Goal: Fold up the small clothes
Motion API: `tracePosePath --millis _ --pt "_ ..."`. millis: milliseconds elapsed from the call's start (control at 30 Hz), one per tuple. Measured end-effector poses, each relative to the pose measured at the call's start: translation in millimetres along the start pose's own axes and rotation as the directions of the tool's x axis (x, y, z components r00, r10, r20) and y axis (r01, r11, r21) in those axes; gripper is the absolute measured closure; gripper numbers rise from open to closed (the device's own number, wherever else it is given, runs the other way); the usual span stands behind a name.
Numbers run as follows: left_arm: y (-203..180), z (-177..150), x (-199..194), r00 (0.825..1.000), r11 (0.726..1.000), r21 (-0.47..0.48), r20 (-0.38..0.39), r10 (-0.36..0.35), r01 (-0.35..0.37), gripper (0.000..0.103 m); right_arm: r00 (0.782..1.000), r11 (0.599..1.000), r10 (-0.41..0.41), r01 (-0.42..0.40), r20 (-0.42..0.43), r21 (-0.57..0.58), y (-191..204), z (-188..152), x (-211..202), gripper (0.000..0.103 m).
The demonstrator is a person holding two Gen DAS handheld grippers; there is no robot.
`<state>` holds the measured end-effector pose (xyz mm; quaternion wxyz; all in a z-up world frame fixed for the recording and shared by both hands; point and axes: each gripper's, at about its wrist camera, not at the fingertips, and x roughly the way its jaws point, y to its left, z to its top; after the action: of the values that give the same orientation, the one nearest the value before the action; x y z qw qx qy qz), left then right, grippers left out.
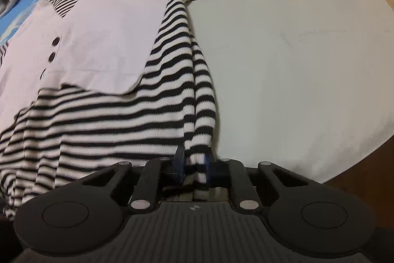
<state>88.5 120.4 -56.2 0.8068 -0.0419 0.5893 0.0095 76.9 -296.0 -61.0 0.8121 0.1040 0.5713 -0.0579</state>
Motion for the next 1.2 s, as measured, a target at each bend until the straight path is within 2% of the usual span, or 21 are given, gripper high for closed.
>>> tracePosePath --millis 67,133,200,267,333,367,433,467,500,533,600,667,767,900,967,1000,1033,1100,1133,1200 --pt "-5.0 1.5 -2.5 1.000 1.000 0.025 0.016 0.010 -0.011 0.088 1.000 1.000 0.008 -0.008 -0.004 0.000 -6.3 -5.0 -2.8 0.087" --pt "-7.5 8.0 -10.2 0.997 1.000 0.022 0.076 -0.004 0.002 0.086 1.000 1.000 0.001 -0.001 0.009 -0.013 -8.8 -3.1 -5.2 0.086" --pt "-12.7 11.2 -25.3 0.985 0.999 0.035 0.170 -0.028 0.022 0.081 0.997 1.000 -0.004 0.006 0.073 -0.023 -8.3 0.2 -12.5 0.086" --pt "-20.4 12.2 -32.6 0.975 0.997 0.069 0.218 -0.052 0.038 0.077 0.988 0.999 0.029 -0.024 0.149 -0.032 -4.6 5.6 -24.0 0.086" --pt "-27.9 12.3 -26.7 0.979 0.995 0.094 0.197 -0.056 0.038 0.077 0.977 0.995 0.069 -0.054 0.201 -0.081 2.3 8.1 -32.4 0.077" --pt "-30.8 12.2 -20.3 0.985 0.994 0.103 0.167 -0.052 0.035 0.076 0.978 0.993 0.080 -0.061 0.193 -0.103 5.4 8.2 -31.0 0.076" --pt "-34.4 10.1 1.0 0.999 0.992 0.130 0.052 -0.008 0.002 0.074 0.992 0.991 0.065 -0.051 0.109 -0.121 10.3 7.2 -14.5 0.075" --pt "-33.6 8.2 8.6 1.000 0.991 0.129 0.015 0.020 -0.021 0.074 0.997 0.991 0.041 -0.031 0.068 -0.131 11.0 5.1 -6.0 0.075" --pt "-31.3 8.3 9.9 0.999 0.993 0.111 0.013 0.030 -0.031 0.071 1.000 0.989 0.002 0.002 0.027 -0.148 12.6 2.5 2.7 0.075" --pt "-28.9 10.7 5.1 0.999 0.996 0.089 0.033 0.021 -0.023 0.071 0.999 0.987 -0.019 0.023 0.026 -0.157 13.3 1.3 5.0 0.073" --pt "-25.9 15.7 -9.6 0.994 0.998 0.063 0.112 0.000 -0.007 0.071 0.997 0.990 -0.001 0.011 0.071 -0.143 15.6 2.8 -3.4 0.073" --pt "-21.8 19.4 -23.9 0.980 0.999 0.040 0.198 -0.002 -0.006 0.066 0.987 0.989 0.025 -0.001 0.161 -0.148 18.3 4.7 -17.8 0.070" --pt "-19.8 23.2 -35.3 0.958 0.999 0.013 0.287 0.031 -0.036 0.055 0.963 0.984 0.015 0.033 0.268 -0.175 23.5 1.9 -32.5 0.070" --pt "-18.1 29.7 -50.4 0.930 0.999 -0.010 0.364 0.048 -0.048 0.053 0.932 0.988 0.035 0.023 0.362 -0.154 29.6 6.9 -46.1 0.070" --pt "-17.0 30.1 -68.1 0.905 0.998 -0.027 0.421 0.065 -0.060 0.052 0.906 0.990 0.063 -0.003 0.419 -0.142 31.4 8.2 -53.9 0.070" --pt "-16.1 31.9 -79.3 0.890 0.998 -0.035 0.452 0.064 -0.054 0.050 0.888 0.990 0.075 -0.011 0.455 -0.141 34.3 9.2 -59.5 0.070" --pt "-13.5 36.1 -90.5 0.880 0.998 -0.038 0.470 0.064 -0.052 0.048 0.864 0.989 0.084 -0.013 0.496 -0.144 38.0 10.1 -64.9 0.070" --pt "-14.1 46.9 -113.6 0.861 0.998 -0.027 0.504 0.067 -0.061 0.044 0.831 0.987 0.087 0.003 0.549 -0.160 44.7 9.2 -72.6 0.070" --pt "-14.5 53.6 -126.6 0.840 0.997 -0.015 0.537 0.074 -0.078 0.043 0.814 0.984 0.085 0.020 0.574 -0.175 48.9 8.7 -75.7 0.070" --pt "-15.4 67.1 -145.6 0.794 0.992 0.011 0.600 0.094 -0.126 0.030 0.806 0.980 0.090 0.034 0.586 -0.197 53.9 9.0 -77.8 0.070"
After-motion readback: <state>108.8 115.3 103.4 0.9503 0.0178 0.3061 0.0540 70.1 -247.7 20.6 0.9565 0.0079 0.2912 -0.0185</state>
